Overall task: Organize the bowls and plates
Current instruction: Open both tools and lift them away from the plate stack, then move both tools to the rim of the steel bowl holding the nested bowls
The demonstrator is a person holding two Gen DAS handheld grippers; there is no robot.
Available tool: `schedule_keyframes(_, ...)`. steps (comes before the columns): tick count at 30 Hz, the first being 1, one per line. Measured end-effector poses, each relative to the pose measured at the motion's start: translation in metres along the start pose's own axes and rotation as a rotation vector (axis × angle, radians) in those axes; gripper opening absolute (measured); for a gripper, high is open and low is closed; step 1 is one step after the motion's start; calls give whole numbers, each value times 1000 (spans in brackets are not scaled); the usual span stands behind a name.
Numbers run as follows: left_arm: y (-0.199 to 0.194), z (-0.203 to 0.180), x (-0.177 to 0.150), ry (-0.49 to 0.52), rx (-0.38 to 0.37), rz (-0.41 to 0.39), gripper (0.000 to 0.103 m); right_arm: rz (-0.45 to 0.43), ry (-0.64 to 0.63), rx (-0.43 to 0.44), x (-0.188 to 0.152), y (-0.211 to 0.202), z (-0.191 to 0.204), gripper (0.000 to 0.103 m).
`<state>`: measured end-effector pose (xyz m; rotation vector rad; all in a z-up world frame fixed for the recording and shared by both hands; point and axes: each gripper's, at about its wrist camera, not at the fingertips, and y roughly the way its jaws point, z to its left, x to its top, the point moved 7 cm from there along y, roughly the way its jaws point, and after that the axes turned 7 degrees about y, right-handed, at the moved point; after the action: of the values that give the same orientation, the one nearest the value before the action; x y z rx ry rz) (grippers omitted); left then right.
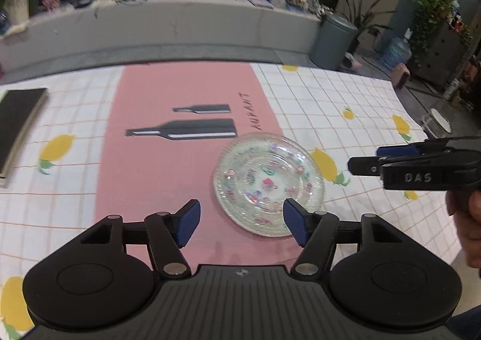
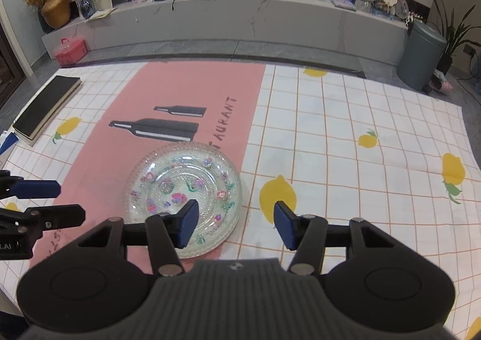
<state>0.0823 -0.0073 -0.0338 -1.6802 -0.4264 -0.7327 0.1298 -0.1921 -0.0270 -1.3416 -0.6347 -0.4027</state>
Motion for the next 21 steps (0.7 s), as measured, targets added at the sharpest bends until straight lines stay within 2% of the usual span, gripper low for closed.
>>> schedule_keyframes(5,-23,-5,-7,23,81,-114,75,-35,-20,0,-10,-17,9,68)
schedule_keyframes(8,-30,-14,-10,84,138,-165,76,-47,-14,3,-19,-26,11,72)
schedule_keyframes(9,-32,-18,-12,105,135,-169,76,-52,-6,5,-22,-30,11,78)
schedule_keyframes(10,-33,-23,-13,116,117,-165,76,-56,3,5,-26,-33,10,82)
schedule_keyframes(12,-35,-31,-18,111,57,-141,78,-54,28,5,-33,-39,7,82)
schedule_keyframes(14,-34,-37,-25,103,9,-82,81,-42,68,16,-42,-45,2,84)
schedule_keyframes(17,-30,-40,-40,100,-21,12,81,-15,127,44,-59,-50,-7,86)
schedule_keyframes(21,-28,-41,-59,97,-64,53,81,46,167,68,-85,-50,-10,88)
